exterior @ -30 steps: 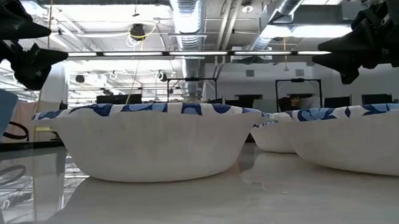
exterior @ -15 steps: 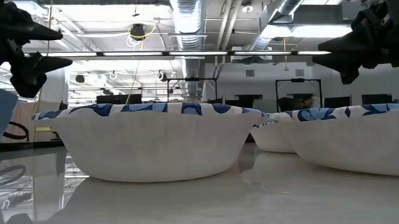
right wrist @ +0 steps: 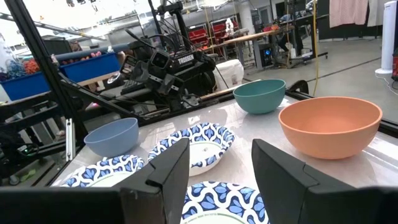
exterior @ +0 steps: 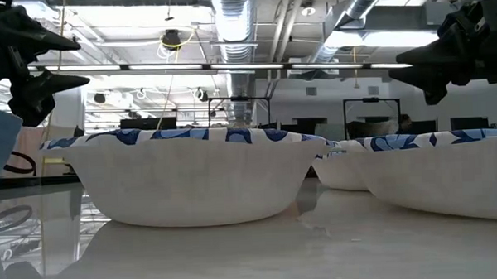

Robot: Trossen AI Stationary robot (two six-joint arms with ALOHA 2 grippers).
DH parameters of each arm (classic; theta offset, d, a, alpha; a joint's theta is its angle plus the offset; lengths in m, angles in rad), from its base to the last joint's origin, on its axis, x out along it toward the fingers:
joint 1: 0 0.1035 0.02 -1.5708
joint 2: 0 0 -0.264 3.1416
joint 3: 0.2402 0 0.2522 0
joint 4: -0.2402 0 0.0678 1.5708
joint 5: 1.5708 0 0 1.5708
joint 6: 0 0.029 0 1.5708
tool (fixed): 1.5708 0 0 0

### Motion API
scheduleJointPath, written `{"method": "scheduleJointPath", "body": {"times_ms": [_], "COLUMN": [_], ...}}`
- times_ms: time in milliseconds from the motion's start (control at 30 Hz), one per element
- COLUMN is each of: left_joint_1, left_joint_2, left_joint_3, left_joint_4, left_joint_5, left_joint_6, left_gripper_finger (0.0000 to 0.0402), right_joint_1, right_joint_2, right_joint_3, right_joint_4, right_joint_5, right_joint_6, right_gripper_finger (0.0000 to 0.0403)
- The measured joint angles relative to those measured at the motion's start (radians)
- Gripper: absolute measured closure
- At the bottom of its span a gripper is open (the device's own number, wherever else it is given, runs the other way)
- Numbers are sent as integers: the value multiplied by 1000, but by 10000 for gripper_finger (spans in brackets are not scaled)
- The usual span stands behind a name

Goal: Nest bowls inside each other
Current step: Stack the blue patterned bowl on top of the blue patterned bowl

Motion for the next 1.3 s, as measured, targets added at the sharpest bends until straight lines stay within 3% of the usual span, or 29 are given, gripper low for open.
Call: {"method": "scheduleJointPath", "body": {"times_ms": [333,533,833,1133,1300], "left_joint_1": [0,4,75,133,167], "left_joint_2": [0,0,0,31,108], "left_joint_3": [0,0,29,139,214], "left_joint_4": [7,131,461,488,487], "left_joint_5": [-63,-222,-27,3,59], "left_joint_6": [0,-6,134,273,291], "left_gripper_finger": [190,190,190,189,189], "right_joint_1": [0,0,0,0,-24], "right_joint_2": [0,0,0,0,0], "right_joint_3": [0,0,0,0,0], "right_joint_4": [0,0,0,0,0], "right_joint_5": [0,0,0,2,33], "right_joint_6": [0,0,0,-16,-439], "right_gripper_finger": [207,207,207,207,207]}}
